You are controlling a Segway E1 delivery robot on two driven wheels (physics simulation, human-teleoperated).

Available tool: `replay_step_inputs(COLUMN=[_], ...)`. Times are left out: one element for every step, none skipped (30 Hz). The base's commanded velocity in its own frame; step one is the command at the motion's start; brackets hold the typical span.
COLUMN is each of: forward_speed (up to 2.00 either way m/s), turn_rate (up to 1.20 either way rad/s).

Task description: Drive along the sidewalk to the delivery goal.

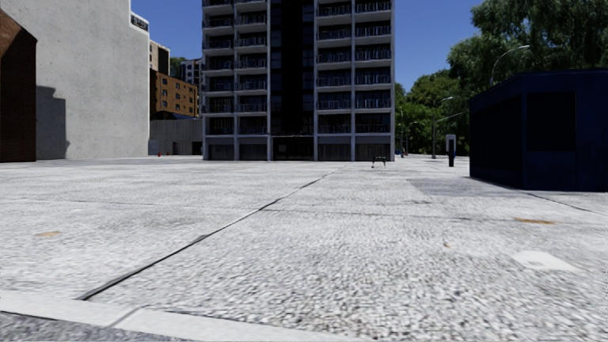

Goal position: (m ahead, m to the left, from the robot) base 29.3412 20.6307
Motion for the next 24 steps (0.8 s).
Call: replay_step_inputs(forward_speed=[2.00, 2.00, 2.00, 2.00, 2.00, 2.00, 2.00, 2.00, 2.00, 2.00, 2.00, 2.00, 2.00, 2.00, 2.00, 2.00, 2.00, 2.00, 2.00, 2.00, 2.00, 2.00, 2.00, 2.00], turn_rate=[0.00, 0.00, 0.00, 0.00, 0.00, 0.00, 0.00, 0.00, 0.00, 0.00, 0.00, 0.00, 0.00, 0.00, 0.00, 0.00, 0.00, 0.00, 0.00, 0.00, 0.00, 0.00, 0.00, 0.00])
